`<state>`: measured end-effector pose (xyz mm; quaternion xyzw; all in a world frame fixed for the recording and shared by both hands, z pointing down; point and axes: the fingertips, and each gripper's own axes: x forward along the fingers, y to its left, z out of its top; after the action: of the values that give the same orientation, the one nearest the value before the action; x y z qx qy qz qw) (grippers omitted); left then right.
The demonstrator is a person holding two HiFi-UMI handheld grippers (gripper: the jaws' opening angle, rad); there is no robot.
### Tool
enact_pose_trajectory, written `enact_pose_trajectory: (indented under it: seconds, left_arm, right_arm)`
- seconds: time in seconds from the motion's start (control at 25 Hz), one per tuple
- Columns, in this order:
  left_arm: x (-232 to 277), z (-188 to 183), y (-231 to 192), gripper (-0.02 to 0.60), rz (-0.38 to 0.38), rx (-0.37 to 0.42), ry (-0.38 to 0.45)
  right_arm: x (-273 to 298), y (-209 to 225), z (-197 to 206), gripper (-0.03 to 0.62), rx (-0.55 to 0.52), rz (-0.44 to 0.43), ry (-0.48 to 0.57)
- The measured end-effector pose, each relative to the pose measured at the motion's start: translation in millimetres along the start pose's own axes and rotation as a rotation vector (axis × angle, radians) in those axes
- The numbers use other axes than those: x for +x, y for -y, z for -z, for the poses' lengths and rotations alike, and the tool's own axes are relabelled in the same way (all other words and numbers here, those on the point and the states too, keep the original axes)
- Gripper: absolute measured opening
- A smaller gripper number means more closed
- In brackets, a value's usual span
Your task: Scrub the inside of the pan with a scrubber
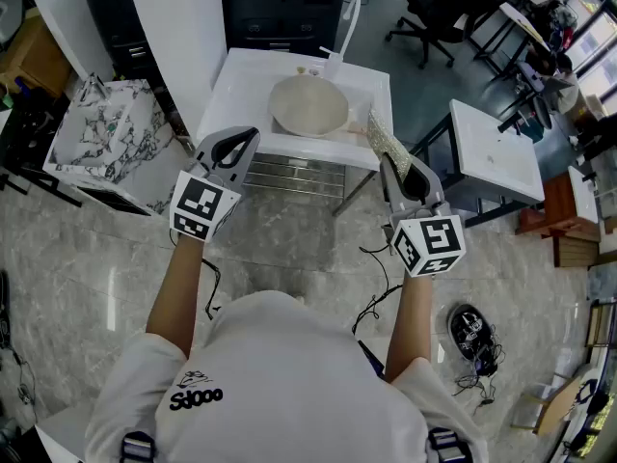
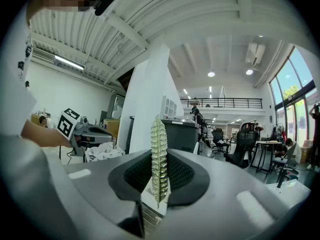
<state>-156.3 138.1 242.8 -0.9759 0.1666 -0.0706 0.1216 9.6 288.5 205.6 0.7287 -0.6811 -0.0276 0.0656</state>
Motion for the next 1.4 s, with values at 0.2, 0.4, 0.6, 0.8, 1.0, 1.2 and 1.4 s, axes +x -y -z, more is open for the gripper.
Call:
enact_pose_trajectory:
  seconds: [0.2,0.4,0.6,0.8,1.0,1.2,1.4]
  left_arm:
    - [4.0,0.3,5.3,0.005,0.011,0.001,-0.007]
    - [4.2,0.3,10.4,0.005,0.005,-0.003,-0.016]
    - [0.3,2.1,19.6,0.005,0.005,-0.066,-0.014]
    - [-2.0,7.8,20.7,0.005,-0.066,-0.141,-0.028]
    - [0.1,-0.9,38.5,0.005,-0.065,-0.118,-0.014]
    - [1.8,-2.5,40.0,0.005,-0.061,-0.246,0.025]
    - [14.2,-12.1,44.0,0.005,-0.007,-0.227,0.051]
  right_arm:
    - [0.1,-0.3,-0.7,0.074,0.008,-0.016,0.008]
    - [-2.3,3.5,-0.1,0.075,0.04,-0.027,0.02]
    - [-9.0,9.5,-0.8,0.075,0.069,-0.04,0.047]
    - [-17.8,15.3,7.4,0.075,0.056,-0.066,0.035]
    - [-26.5,27.9,15.2,0.075,0.071,-0.085,0.035]
    - [-23.4,37.3,22.0,0.075,0.087,-0.095,0.037]
    - [-10.5,48.3,28.6,0.076,0.094,-0.101,0.025]
